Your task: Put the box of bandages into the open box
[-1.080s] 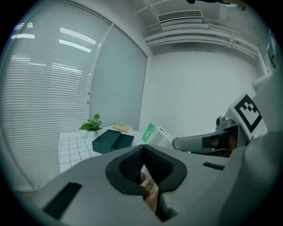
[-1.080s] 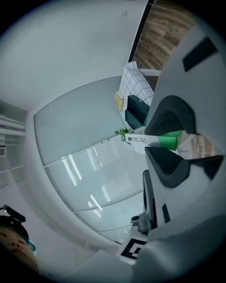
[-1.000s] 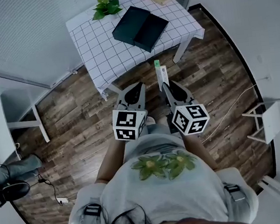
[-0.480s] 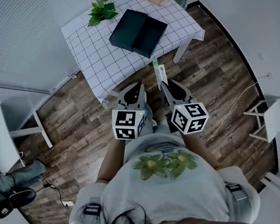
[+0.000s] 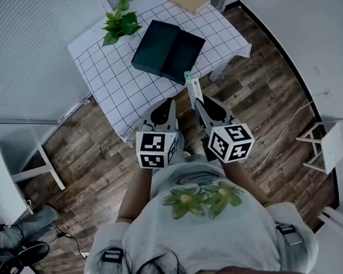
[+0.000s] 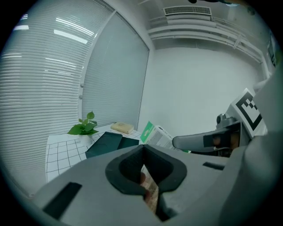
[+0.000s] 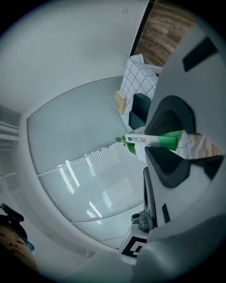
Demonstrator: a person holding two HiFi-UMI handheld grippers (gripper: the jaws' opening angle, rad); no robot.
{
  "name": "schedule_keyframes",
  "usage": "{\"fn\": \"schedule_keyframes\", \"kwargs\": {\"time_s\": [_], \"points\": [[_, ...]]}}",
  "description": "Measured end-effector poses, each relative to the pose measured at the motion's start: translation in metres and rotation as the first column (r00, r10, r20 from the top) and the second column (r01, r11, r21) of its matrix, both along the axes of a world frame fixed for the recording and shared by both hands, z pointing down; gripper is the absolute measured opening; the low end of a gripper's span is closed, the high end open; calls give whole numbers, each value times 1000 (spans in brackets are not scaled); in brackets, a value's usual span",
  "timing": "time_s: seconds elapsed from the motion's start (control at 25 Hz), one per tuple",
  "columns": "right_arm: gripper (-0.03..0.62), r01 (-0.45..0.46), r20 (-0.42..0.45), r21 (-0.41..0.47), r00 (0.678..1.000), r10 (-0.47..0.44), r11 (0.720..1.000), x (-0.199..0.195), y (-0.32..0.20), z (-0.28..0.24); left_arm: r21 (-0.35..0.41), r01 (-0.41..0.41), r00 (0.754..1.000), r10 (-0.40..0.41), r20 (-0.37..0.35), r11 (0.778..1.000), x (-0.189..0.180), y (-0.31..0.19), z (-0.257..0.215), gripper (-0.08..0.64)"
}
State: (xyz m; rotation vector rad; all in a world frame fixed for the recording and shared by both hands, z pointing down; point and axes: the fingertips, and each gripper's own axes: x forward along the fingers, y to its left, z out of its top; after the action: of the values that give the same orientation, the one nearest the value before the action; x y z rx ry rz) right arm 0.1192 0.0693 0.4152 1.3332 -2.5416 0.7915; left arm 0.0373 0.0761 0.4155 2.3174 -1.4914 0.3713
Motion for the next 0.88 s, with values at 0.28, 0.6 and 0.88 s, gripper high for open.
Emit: {"fn": "schedule_keyframes", "kwargs": {"time_s": [0.28, 0.6, 0.88], "points": [[86, -29, -1, -20, 1000, 29, 999, -13, -40, 3, -17, -23, 1000, 23, -7, 1000, -13, -41, 1, 8], [86, -64, -6, -30, 998, 64, 998, -27, -77, 3, -19, -44, 999, 44, -2, 999, -30, -79, 2, 8], [86, -89, -15, -38, 996, 89, 995, -36, -107, 7, -17, -60, 998, 60, -5, 998, -43, -111, 4, 8]]}}
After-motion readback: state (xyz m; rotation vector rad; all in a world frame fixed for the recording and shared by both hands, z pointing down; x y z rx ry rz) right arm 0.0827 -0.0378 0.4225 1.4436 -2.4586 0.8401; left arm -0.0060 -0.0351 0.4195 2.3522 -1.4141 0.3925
